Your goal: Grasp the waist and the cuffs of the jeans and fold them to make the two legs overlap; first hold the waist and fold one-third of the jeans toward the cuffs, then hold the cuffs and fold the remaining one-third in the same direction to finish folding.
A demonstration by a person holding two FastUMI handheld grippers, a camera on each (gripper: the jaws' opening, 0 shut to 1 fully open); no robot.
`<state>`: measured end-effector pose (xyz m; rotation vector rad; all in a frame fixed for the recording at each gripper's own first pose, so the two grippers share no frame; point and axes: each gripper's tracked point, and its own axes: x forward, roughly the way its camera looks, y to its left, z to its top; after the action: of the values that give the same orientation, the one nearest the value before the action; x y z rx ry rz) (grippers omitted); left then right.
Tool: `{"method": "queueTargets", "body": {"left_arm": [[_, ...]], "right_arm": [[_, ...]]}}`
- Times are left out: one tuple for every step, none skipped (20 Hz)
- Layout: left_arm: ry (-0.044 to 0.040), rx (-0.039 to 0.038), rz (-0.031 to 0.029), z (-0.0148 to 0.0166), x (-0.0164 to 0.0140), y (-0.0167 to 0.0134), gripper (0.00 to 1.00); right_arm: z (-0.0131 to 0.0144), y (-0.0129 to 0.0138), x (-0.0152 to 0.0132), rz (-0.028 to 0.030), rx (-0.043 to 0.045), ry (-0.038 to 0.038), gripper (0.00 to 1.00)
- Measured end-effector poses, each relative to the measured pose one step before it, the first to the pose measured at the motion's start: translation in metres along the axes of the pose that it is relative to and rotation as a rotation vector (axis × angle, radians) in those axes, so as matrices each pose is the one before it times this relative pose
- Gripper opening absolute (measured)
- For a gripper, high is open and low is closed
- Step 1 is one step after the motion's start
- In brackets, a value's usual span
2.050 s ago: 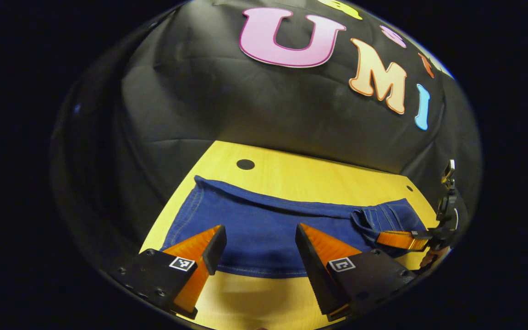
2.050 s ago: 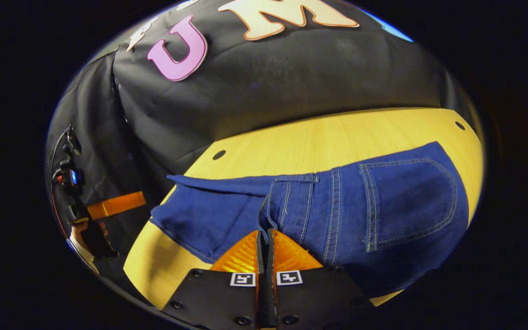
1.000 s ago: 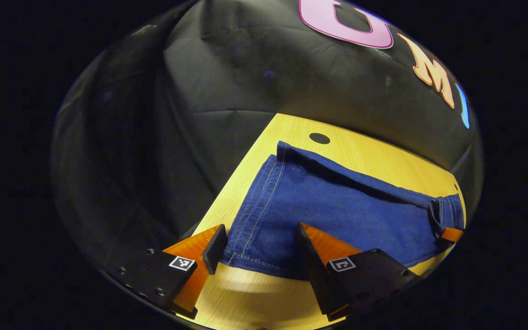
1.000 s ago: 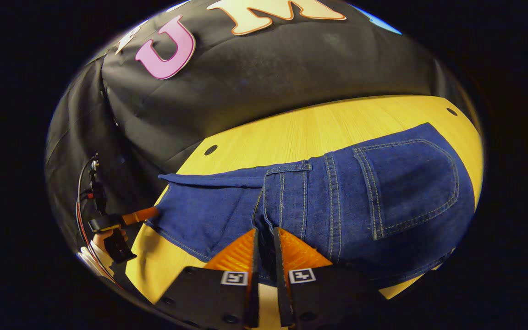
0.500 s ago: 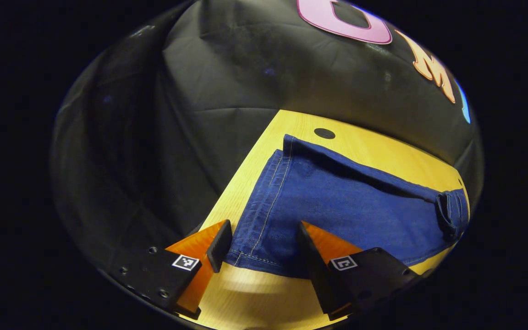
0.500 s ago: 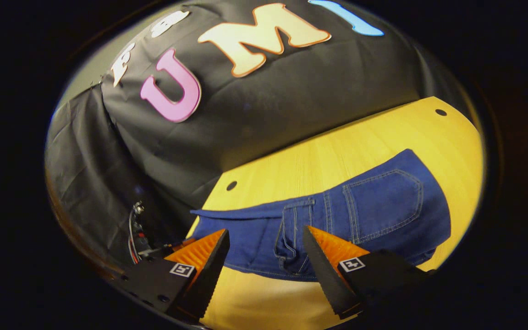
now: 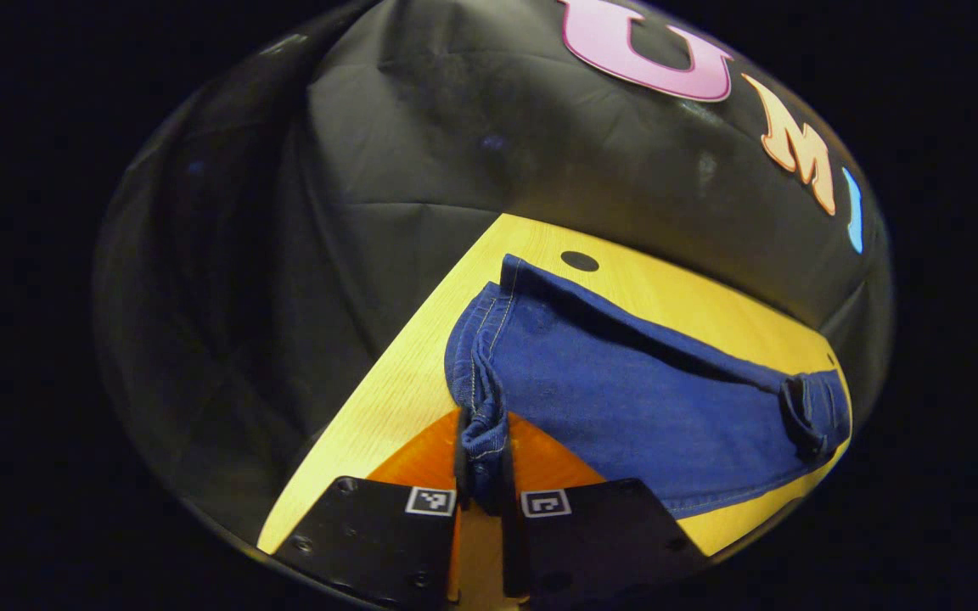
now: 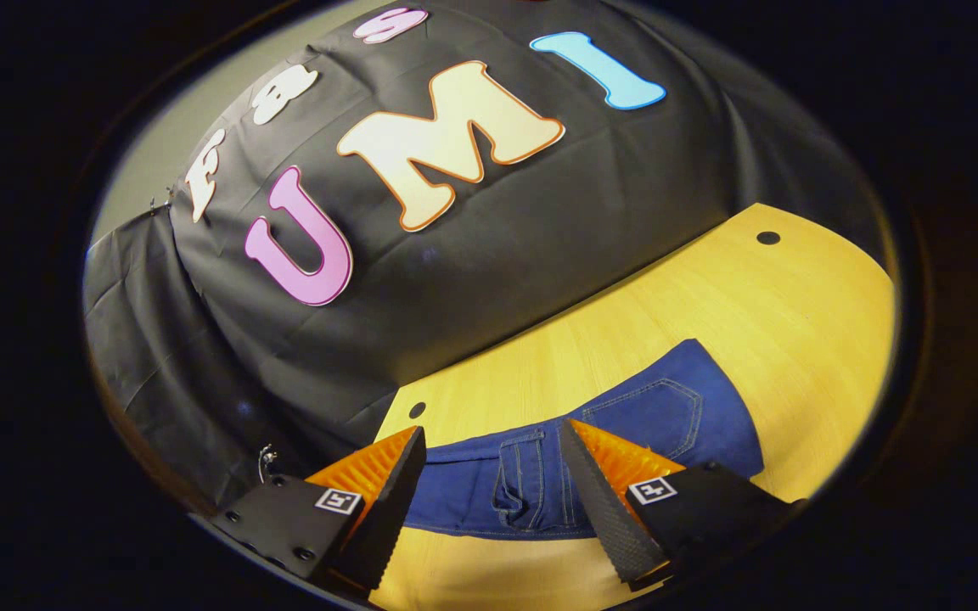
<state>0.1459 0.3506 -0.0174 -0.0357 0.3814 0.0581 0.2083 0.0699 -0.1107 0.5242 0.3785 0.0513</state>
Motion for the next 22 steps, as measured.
{"method": "queueTargets", "body": {"left_arm": [[-0.00625,-0.01064,-0.00774,-0.00008,0.00158,0.00102,0.07],[0.00074,-0.00593,-0.00492,-0.00064,-0.00061,-0.00089,0.06],[-0.00159,-0.00429,-0.00197,-0.00078,0.00058,-0.0002,0.03],[-0.00186,0.00043,0.00136,-0.00002,0.00022,0.00095,0.02],[-0.0022,0.00094,0.00038,0.00033,-0.00124,-0.00058,0.0],[-0.00397,-0.00103,0.0024,0.00223,0.00081,-0.00024,0.0],[0.00014,0.00578,0.00281,0.00036,0.00094,-0.00026,0.0],[0.00736,0.01098,0.00389,0.00042,-0.00122,-0.00038,0.0],[0.0049,0.01242,-0.00174,0.00079,-0.00092,-0.00169,0.0],[-0.00864,0.00433,-0.01743,0.00452,-0.00314,-0.00391,0.0],[-0.0218,-0.00453,-0.02232,0.00569,-0.00255,-0.0028,0.0],[-0.01901,-0.00704,-0.01286,0.00704,-0.00465,-0.00299,0.0],[-0.01385,-0.00755,-0.01147,0.00724,-0.00801,-0.00657,0.0],[-0.01461,-0.00942,-0.00799,0.00725,-0.00621,-0.00913,0.0],[-0.01248,-0.01263,-0.01067,0.00254,-0.00457,-0.01583,0.0],[-0.00875,-0.01351,-0.00808,0.00256,-0.00286,-0.01427,0.0],[-0.01708,-0.00696,-0.00521,0.00392,-0.00008,-0.01232,0.0],[-0.01505,-0.00489,0.00687,0.0039,-0.00125,-0.01086,0.0],[-0.01047,-0.0052,0.00699,0.00174,-0.00057,-0.01101,0.0],[-0.01594,-0.0019,-0.00029,0.00442,-0.00169,-0.01456,0.0],[-0.01592,0.00195,-0.00303,0.00424,-0.00215,-0.0161,0.0],[-0.01579,0.00378,-0.00409,0.00491,-0.00269,-0.01723,0.0]], "right_arm": [[-0.00044,-0.00044,-0.00139,-0.00349,-0.0011,-0.00046,0.98],[-0.00061,0.00051,-0.00111,-0.0029,-0.00255,0.00299,0.98],[-0.0018,-0.00129,-0.0058,-0.00005,-0.00063,0.00336,0.98],[-0.0005,0.00092,-0.00496,0.00023,-0.00074,0.00075,0.98],[0.00009,0.00096,-0.00247,-0.00033,-0.00036,0.00109,0.98],[0.00147,0.00107,-0.00263,-0.0004,-0.00057,-0.00298,0.98],[0.00365,-0.00126,-0.00347,-0.00559,-0.0035,-0.01022,0.98],[0.00358,-0.00253,-0.00526,-0.00688,-0.00226,-0.00746,0.98],[0.00455,-0.00272,-0.00466,-0.00374,-0.00014,-0.00977,0.98],[0.0047,-0.0031,-0.00581,-0.00516,0.00272,-0.01125,0.98],[0.00544,-0.00422,-0.005,-0.00336,0.00564,-0.00865,0.98],[0.0012,-0.00268,-0.0089,-0.00389,0.00782,-0.00656,0.98],[0.0055,-0.0047,-0.00425,-0.00005,0.00789,-0.006,0.98],[0.00623,-0.0062,-0.00438,-0.00039,0.0051,-0.00832,0.98],[0.00705,-0.00633,-0.00383,0.00048,0.00241,-0.00805,0.98],[0.00646,-0.00751,-0.00468,0.00222,0.00094,-0.00455,0.98],[0.00639,-0.00831,-0.0029,0.0037,-0.00115,-0.00126,0.98],[0.00596,-0.00932,-0.00364,0.00487,-0.00027,0.00458,0.98],[0.00607,-0.0096,-0.00378,0.00393,0.00282,0.01137,0.98],[0.00708,-0.00928,-0.00491,0.0063,0.00356,0.00312,0.98],[0.00878,-0.00898,-0.00471,0.00904,0.00136,-0.00216,0.98],[0.00777,-0.00953,-0.00401,0.00747,0.0005,0.00003,0.98]]}}
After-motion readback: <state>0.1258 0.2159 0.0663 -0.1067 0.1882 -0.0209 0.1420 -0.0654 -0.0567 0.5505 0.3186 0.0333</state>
